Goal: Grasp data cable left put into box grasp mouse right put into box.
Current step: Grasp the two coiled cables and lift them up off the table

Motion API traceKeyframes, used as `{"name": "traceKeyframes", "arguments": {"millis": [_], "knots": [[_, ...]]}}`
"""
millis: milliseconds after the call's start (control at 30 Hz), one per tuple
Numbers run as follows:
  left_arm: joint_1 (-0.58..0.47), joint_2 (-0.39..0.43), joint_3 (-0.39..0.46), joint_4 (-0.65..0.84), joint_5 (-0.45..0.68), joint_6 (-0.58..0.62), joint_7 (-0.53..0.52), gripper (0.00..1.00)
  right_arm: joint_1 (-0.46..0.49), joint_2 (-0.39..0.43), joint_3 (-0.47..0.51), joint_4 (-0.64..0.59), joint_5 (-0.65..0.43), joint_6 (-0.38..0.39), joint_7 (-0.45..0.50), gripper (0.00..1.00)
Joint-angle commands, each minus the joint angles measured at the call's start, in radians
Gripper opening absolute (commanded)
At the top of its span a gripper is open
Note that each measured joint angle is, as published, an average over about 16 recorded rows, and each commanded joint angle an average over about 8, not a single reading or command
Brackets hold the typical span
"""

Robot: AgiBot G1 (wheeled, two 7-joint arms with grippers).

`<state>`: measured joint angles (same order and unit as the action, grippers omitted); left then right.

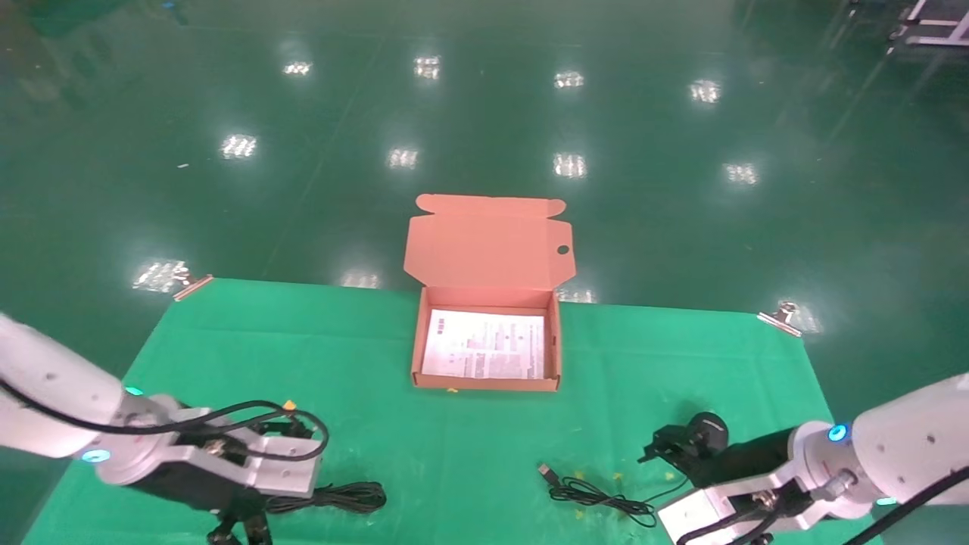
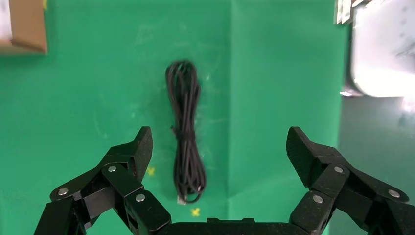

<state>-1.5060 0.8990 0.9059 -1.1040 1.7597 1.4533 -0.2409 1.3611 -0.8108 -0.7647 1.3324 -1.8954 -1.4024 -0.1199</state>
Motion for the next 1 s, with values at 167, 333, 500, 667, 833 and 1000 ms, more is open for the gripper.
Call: {"name": "traceKeyframes", "arguments": {"millis": [167,333,500,667,833,1000], "knots": [[0.030,0.042,0.025,0.070,0.078,-0.074,-0.035,1.00,-0.046,-0.026,-0.013,-0.029,-0.050,0.052,0.067,1.00],[0.050,0.070,0.020,0.175,0.085,-0.129,-0.057,1.00,-0.070,-0.049,-0.003,-0.090,-0.042,0.088,0.114,1.00],[0.062,0.097,0.007,0.277,0.074,-0.175,-0.062,1.00,-0.081,-0.085,0.000,-0.166,-0.037,0.122,0.129,1.00],[0.066,0.130,0.002,0.375,0.066,-0.207,-0.042,1.00,-0.083,-0.128,-0.006,-0.242,-0.050,0.156,0.123,1.00],[0.062,0.163,0.001,0.466,0.063,-0.229,-0.006,1.00,-0.076,-0.171,-0.012,-0.315,-0.069,0.192,0.110,1.00],[0.059,0.183,-0.003,0.535,0.058,-0.252,0.024,0.63,-0.071,-0.207,-0.020,-0.370,-0.094,0.230,0.102,0.56]]}}
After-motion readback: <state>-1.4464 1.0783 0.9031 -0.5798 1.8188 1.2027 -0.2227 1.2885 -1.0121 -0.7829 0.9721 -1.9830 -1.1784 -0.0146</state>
